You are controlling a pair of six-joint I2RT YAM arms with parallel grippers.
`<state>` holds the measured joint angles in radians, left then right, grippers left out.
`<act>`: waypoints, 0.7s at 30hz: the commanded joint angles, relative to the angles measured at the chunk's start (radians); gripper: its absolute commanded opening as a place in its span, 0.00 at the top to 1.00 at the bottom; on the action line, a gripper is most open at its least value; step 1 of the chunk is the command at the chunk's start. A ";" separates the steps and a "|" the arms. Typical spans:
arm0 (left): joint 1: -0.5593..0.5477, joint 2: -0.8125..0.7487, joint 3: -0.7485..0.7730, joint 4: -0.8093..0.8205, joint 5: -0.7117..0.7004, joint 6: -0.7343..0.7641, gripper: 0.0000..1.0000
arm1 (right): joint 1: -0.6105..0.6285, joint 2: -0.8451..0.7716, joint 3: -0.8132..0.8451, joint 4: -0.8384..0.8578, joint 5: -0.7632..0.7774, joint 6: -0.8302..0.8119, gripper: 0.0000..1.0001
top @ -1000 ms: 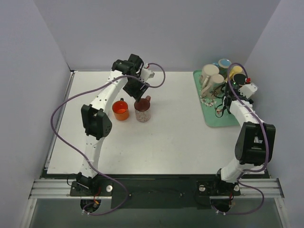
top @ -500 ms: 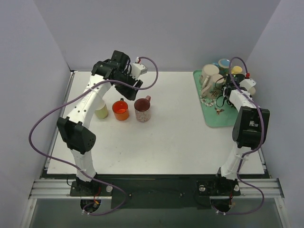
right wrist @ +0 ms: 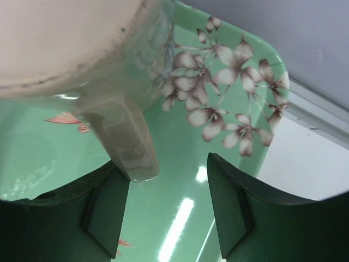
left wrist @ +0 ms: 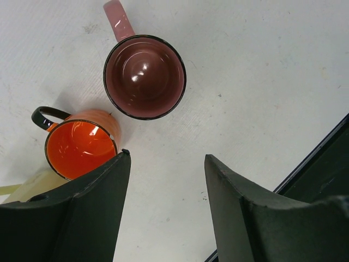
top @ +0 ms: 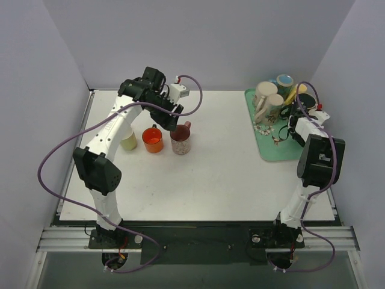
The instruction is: Turn the mug right side up
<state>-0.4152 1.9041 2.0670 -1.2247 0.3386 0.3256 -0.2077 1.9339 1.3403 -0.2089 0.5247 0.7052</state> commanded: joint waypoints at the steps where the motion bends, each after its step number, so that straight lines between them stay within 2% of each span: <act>1: 0.006 -0.017 0.042 0.005 0.059 0.001 0.34 | -0.025 -0.069 -0.020 -0.008 0.000 -0.064 0.48; 6: 0.006 -0.022 0.041 -0.001 0.065 -0.002 0.34 | -0.032 -0.007 0.057 -0.032 -0.020 -0.139 0.47; 8: 0.004 -0.022 0.044 -0.004 0.063 -0.003 0.33 | -0.036 0.029 0.097 -0.067 -0.020 -0.138 0.50; 12: 0.003 -0.020 0.053 -0.015 0.065 -0.002 0.34 | -0.047 0.048 0.103 -0.070 -0.054 -0.128 0.64; 16: 0.000 -0.025 0.073 -0.065 0.132 0.027 0.33 | -0.053 0.036 0.096 -0.070 -0.081 -0.133 0.79; 17: -0.002 -0.023 0.093 -0.076 0.160 0.036 0.33 | -0.055 0.022 0.091 -0.069 -0.081 -0.136 0.89; 18: -0.008 -0.023 0.100 -0.103 0.168 0.039 0.33 | -0.058 0.014 0.088 -0.067 -0.084 -0.136 0.92; 19: -0.014 -0.023 0.122 -0.114 0.175 0.047 0.32 | -0.059 0.004 0.082 -0.066 -0.089 -0.138 1.00; 21: -0.023 -0.025 0.142 -0.144 0.186 0.056 0.32 | -0.064 -0.021 0.068 -0.064 -0.106 -0.141 1.00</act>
<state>-0.4202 1.9038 2.1231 -1.2964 0.4397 0.3428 -0.2508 1.9690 1.4246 -0.2379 0.4442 0.5629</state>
